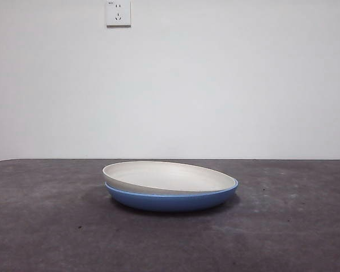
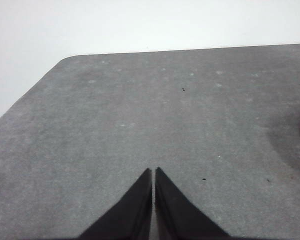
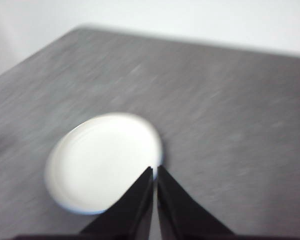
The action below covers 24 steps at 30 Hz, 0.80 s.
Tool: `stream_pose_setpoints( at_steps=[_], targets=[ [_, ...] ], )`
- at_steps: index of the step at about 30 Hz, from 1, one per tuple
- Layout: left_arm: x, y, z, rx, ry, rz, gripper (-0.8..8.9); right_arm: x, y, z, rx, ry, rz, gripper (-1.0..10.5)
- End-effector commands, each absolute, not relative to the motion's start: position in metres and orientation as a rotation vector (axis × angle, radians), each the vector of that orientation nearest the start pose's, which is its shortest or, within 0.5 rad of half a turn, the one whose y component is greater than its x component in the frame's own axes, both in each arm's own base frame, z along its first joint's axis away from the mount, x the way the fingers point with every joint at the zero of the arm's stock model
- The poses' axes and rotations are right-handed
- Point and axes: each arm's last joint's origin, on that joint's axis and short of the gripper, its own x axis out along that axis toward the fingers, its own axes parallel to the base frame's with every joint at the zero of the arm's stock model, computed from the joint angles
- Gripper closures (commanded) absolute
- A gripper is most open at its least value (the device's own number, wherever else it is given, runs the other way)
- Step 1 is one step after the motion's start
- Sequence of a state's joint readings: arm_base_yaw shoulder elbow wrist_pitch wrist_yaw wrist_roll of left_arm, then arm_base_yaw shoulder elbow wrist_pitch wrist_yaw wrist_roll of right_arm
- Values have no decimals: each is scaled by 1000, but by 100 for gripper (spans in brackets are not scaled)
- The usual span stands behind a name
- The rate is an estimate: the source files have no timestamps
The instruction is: Pick up the white plate, put it on the blue plate, put it on desk
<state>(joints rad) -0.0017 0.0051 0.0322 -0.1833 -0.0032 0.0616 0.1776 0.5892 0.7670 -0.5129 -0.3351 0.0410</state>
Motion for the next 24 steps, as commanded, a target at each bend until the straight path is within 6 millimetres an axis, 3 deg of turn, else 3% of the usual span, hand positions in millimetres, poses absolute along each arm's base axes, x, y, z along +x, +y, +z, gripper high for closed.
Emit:
stream_pose_setpoints(
  at_steps=[1,7,14,24],
  targets=[
    [96,0,149,60,181,0,803,113,22,304,38,230,437,939],
    [96,0,149,60,181,0,803,104,11,254,23,88,287,939],
    [96,0,149,60,181,0,803,98,7,202,20,74,174,939],
    [96,0,149,60,181,0,803,97,5,163,38,102,122,939]
  ],
)
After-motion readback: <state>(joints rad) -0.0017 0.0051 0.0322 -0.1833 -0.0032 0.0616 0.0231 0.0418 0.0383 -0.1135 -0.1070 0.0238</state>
